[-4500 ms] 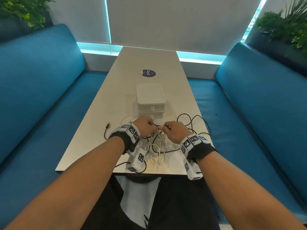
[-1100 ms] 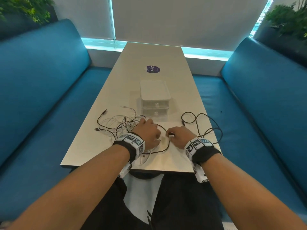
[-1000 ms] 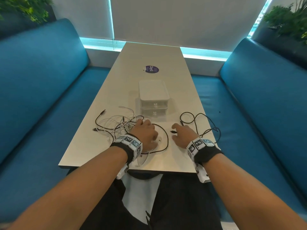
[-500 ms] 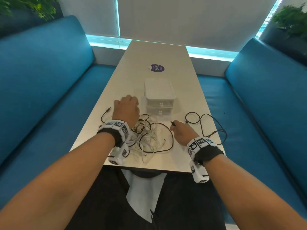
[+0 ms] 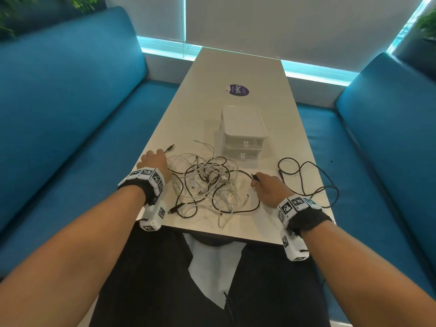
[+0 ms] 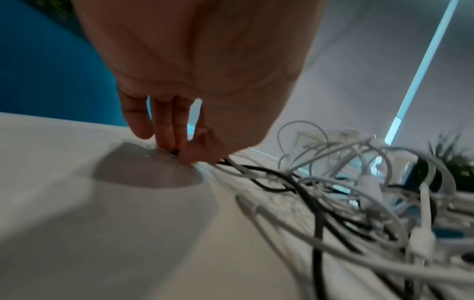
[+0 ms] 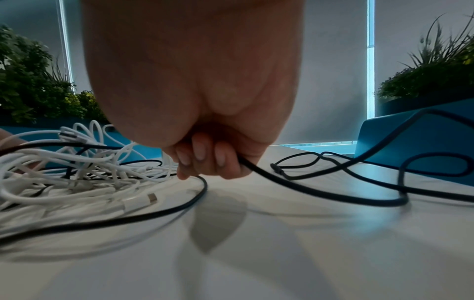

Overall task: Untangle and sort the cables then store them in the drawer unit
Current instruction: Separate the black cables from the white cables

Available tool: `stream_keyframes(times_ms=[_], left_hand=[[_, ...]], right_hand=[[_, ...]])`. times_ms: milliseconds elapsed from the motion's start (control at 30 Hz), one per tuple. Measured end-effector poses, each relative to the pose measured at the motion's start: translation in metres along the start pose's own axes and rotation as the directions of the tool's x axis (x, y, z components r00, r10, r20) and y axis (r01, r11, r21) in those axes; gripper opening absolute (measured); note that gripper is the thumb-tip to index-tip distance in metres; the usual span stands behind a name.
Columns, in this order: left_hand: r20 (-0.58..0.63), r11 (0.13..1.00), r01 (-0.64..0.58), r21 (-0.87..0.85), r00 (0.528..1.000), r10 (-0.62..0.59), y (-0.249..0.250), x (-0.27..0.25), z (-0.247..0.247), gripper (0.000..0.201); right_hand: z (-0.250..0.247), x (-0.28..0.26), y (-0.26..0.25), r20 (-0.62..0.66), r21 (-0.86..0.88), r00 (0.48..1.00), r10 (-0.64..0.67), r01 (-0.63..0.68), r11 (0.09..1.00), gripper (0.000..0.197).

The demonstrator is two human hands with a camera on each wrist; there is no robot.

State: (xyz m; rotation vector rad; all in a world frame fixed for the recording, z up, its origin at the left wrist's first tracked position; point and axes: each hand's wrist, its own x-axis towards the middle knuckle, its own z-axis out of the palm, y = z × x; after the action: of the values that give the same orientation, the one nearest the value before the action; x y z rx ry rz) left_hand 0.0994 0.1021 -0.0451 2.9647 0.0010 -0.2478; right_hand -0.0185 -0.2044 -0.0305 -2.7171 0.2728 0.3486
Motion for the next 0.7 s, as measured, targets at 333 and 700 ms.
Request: stream_keyframes(times_ms=[333,700], left_hand=[[0.054,0.982,-0.144,-0.119,0.987,0.151,0.000,-0.011,-0.010,0.017],[0.094,0.986,-0.143,0.080,0.986,0.136,0.019,-0.032,-0.027,0.072]], right_hand=[[0.004,-0.002,-0.012,-0.022,0.010,0.999,-0.043,0.044,0.999,0.025],[-0.003,-0.006,-0.014,-0.106,0.002,0.991,-0.083,0.084,0.996,0.026]])
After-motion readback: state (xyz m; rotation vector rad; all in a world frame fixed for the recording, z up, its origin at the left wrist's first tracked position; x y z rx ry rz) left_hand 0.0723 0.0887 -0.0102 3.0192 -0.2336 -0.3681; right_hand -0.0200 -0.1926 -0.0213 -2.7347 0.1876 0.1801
